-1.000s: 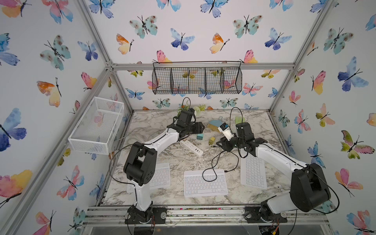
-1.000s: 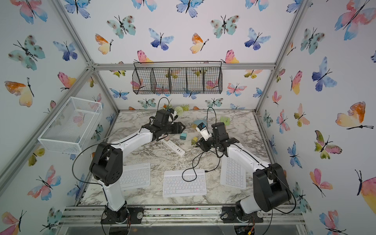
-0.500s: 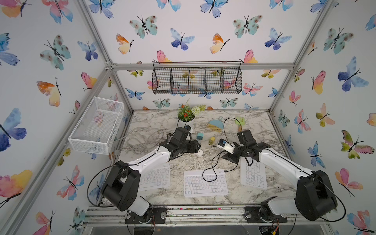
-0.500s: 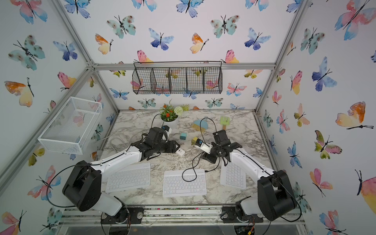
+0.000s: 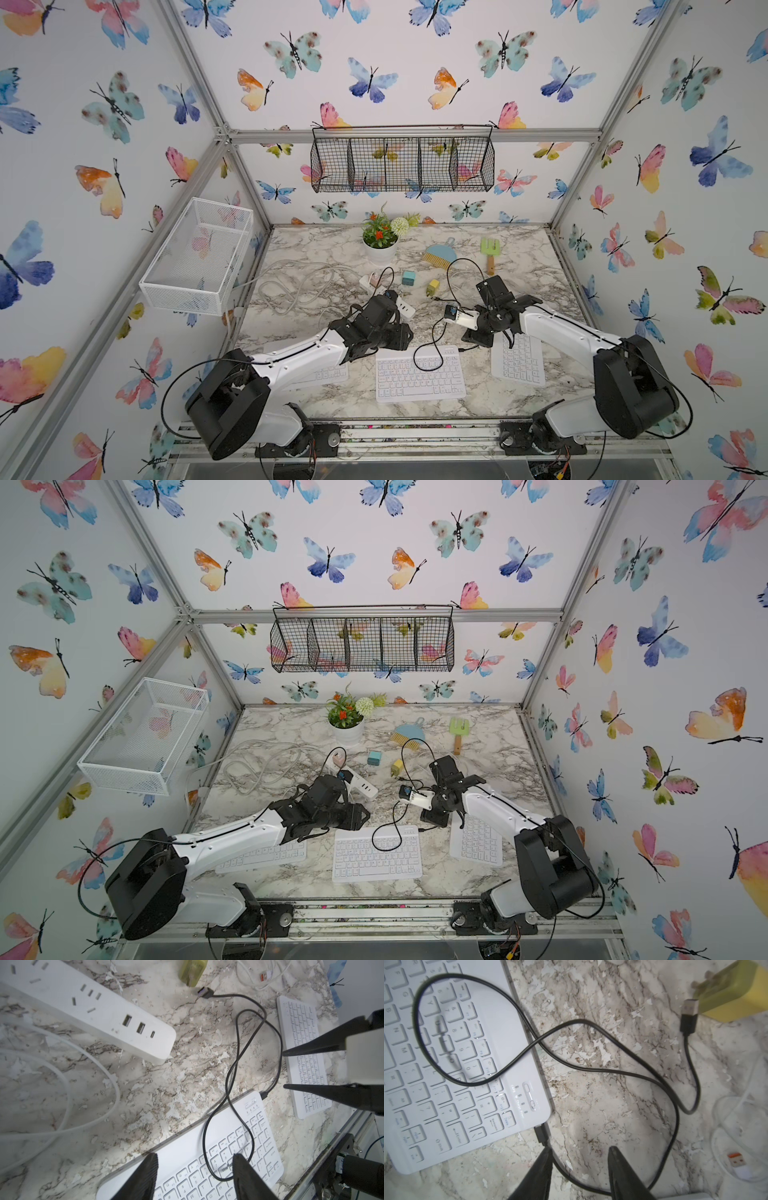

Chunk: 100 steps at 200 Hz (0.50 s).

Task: Unplug the wireless keyboard
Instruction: Remove the power cord from the keyboard.

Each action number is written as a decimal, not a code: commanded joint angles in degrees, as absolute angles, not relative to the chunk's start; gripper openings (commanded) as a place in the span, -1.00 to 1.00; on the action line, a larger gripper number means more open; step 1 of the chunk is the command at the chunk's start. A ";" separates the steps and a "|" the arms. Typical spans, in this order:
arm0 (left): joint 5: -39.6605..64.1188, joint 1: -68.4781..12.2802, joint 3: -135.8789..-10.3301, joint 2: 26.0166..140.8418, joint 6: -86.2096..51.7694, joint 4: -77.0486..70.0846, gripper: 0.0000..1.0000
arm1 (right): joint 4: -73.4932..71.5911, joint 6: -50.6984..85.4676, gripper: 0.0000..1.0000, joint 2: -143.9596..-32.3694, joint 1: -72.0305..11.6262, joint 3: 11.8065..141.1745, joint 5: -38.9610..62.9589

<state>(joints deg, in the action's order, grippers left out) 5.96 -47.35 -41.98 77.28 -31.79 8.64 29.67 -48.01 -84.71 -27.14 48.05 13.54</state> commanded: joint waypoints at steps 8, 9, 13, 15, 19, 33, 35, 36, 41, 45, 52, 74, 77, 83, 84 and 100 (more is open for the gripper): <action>4.31 -49.91 -39.28 73.96 -35.57 8.02 0.18 | 33.15 -50.04 -0.08 -87.45 -27.95 48.02 11.48; 4.35 -50.00 -39.19 73.89 -35.67 7.92 0.18 | 33.18 -50.07 -0.07 -87.50 -27.95 48.05 11.45; 4.44 -50.47 -38.85 73.77 -36.01 7.64 0.18 | 33.48 -50.10 -0.07 -87.81 -28.02 48.20 11.35; 4.45 -50.70 -38.74 73.70 -36.25 7.49 0.18 | 33.55 -50.10 -0.07 -87.96 -28.08 48.28 11.23; 4.47 -51.16 -38.55 73.66 -36.60 7.25 0.18 | 33.77 -50.10 -0.07 -88.33 -28.04 48.40 11.06; 3.88 -52.99 -38.39 73.98 -37.62 7.00 0.18 | 33.77 -49.95 -0.05 -89.31 -28.28 48.39 10.60; 3.70 -53.19 -38.34 74.06 -37.71 6.98 0.18 | 33.71 -49.86 -0.05 -89.41 -28.30 48.35 10.52; 3.61 -53.36 -38.33 74.08 -37.84 6.96 0.18 | 33.64 -49.85 -0.05 -89.48 -28.30 48.30 10.49; 3.04 -53.98 -38.28 74.38 -38.08 7.00 0.18 | 33.78 -49.91 -0.04 -89.82 -28.38 48.25 10.57; 2.84 -54.37 -38.17 74.63 -38.29 7.03 0.18 | 33.79 -49.91 -0.03 -90.11 -28.51 48.21 10.66; 2.66 -55.07 -38.06 75.15 -38.32 7.10 0.17 | 33.73 -49.92 -0.03 -90.62 -28.80 48.16 10.85; 1.59 -56.65 -38.57 76.85 -37.92 8.85 0.17 | 34.09 -49.67 -0.02 -92.46 -29.59 48.59 11.15; 1.44 -56.79 -38.58 76.94 -37.89 9.07 0.17 | 34.10 -49.66 -0.02 -92.77 -29.66 48.68 11.12; 1.23 -56.86 -38.51 76.99 -37.88 9.29 0.17 | 34.10 -49.51 -0.02 -93.34 -29.83 48.92 11.15; 1.23 -56.86 -38.55 76.95 -37.88 9.35 0.17 | 34.19 -49.49 -0.02 -93.43 -29.86 48.94 11.20; 0.24 -57.12 -38.99 77.37 -37.63 11.09 0.15 | 34.90 -49.16 -0.04 -94.92 -30.23 49.92 11.48</action>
<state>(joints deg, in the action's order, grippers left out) 3.16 -56.73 -38.35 76.53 -37.41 8.12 32.12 -49.19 -92.20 -29.41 48.77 11.31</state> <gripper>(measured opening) 0.579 0.488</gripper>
